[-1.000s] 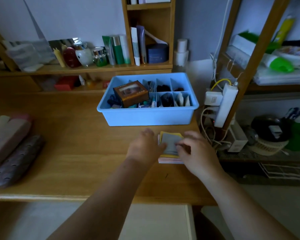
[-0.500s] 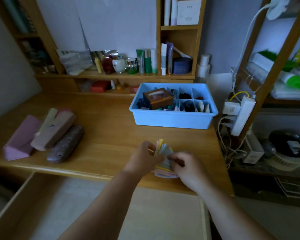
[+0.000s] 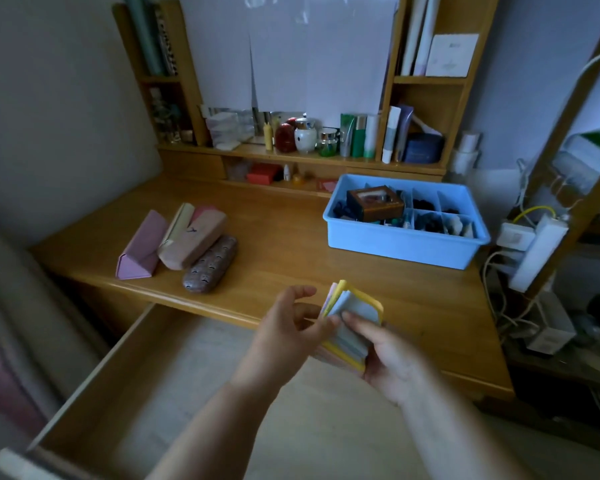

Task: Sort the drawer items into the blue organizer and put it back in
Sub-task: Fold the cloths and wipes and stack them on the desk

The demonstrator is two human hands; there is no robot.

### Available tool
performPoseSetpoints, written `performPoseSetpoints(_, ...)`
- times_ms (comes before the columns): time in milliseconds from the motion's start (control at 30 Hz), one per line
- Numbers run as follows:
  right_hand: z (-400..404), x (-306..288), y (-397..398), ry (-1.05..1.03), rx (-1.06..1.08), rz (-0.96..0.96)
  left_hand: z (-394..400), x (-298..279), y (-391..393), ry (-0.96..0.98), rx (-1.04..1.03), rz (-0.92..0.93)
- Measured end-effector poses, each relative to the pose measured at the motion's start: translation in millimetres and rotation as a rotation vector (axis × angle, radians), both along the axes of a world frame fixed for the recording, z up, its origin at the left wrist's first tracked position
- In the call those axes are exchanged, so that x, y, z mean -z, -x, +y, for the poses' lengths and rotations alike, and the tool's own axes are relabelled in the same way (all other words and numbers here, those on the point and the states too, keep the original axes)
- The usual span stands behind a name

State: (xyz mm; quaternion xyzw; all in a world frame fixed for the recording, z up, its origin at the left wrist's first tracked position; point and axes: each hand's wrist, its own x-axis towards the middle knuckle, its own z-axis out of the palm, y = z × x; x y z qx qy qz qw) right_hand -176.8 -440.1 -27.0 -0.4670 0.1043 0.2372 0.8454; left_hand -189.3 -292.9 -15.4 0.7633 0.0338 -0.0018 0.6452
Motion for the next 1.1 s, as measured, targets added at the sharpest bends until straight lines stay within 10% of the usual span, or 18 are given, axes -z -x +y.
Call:
performPoseSetpoints(367,-3.0,-1.9,64.3,-0.326,0.129,-0.016,-23.5,1.3,88.6,0.474,-0.025,-0.076)
performPoseSetpoints(1100,2.8,-7.3,85.1,-0.305,0.175,-0.167,-43.1,-18.8,113.3,0.364,-0.285,-0.203)
